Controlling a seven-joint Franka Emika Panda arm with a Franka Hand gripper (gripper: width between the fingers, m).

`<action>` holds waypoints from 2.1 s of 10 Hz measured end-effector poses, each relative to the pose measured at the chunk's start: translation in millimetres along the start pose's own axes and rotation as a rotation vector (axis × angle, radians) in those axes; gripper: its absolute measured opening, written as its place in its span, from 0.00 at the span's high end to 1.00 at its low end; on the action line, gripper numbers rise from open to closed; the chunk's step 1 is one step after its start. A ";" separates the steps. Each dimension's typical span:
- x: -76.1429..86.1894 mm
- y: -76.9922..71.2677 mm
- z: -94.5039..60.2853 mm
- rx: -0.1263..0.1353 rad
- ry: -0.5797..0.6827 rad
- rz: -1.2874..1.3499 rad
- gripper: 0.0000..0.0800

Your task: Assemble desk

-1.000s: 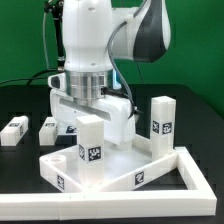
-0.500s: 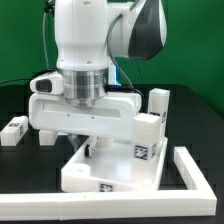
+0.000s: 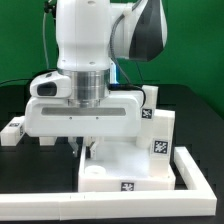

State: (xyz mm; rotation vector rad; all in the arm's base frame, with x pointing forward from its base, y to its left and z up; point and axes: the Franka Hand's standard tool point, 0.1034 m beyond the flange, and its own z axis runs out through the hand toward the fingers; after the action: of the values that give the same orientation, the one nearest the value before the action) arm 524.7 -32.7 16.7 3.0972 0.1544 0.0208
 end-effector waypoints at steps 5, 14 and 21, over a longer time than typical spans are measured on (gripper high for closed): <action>41.1 32.6 -14.2 -0.046 0.023 -0.593 0.92; 93.9 20.4 -22.4 -0.255 0.060 -1.449 0.92; 98.8 22.5 -15.2 -0.273 0.066 -1.540 0.92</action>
Offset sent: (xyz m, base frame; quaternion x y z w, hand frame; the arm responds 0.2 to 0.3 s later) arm 0.0441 -0.0057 0.0074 0.0501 0.0390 -0.3216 0.9448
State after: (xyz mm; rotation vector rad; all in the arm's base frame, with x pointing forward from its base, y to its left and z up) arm 625.1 -44.6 33.9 1.9377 2.1020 0.0761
